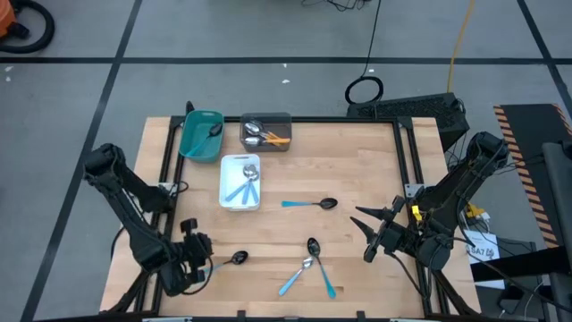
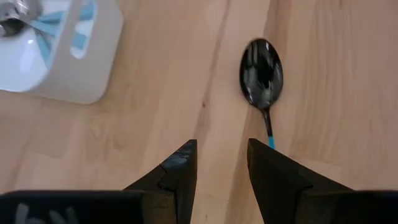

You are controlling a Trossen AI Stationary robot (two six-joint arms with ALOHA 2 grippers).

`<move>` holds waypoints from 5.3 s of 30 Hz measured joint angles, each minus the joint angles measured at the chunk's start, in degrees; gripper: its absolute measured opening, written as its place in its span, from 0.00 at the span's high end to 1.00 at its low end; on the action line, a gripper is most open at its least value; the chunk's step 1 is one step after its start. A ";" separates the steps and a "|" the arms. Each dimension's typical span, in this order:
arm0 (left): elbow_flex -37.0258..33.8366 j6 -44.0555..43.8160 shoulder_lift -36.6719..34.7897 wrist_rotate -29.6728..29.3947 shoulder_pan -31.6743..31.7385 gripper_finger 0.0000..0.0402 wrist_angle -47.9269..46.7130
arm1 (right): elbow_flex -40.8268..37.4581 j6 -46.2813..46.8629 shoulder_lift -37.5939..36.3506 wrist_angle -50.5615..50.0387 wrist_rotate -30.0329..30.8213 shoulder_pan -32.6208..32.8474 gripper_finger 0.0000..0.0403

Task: Sort silverware by color (type)
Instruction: Put the bottom left blue spoon into the green bin

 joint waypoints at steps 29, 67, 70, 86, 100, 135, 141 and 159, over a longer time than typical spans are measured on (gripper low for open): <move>0.00 -6.35 13.66 2.36 -2.20 0.65 12.85 | 0.00 0.00 0.00 0.02 -0.02 0.00 0.68; -1.84 -7.06 19.43 3.69 -0.19 0.71 18.64 | 0.00 -0.18 0.00 0.02 -0.02 0.00 0.68; -1.84 -7.25 19.45 4.09 -0.08 0.78 18.94 | 0.00 -0.16 -0.02 0.02 -0.03 0.00 0.68; -1.87 -9.96 19.60 2.54 1.35 0.99 18.39 | 0.00 -0.20 -0.02 0.02 -0.02 -0.01 0.68; 0.01 -8.78 19.71 -4.54 1.80 0.99 17.38 | 0.00 -0.22 -0.02 0.00 -0.02 0.00 0.68; 37.47 21.87 19.54 -18.91 21.98 0.99 -18.76 | 0.00 -1.13 -0.02 0.00 0.00 -0.01 0.68; 38.35 28.54 16.37 -18.86 26.94 0.99 -18.20 | 0.00 -1.14 -0.02 0.00 0.00 -0.02 0.68; 38.34 41.38 -1.46 -19.61 43.25 0.99 -18.08 | 0.00 -1.40 -0.02 0.00 0.00 -0.02 0.68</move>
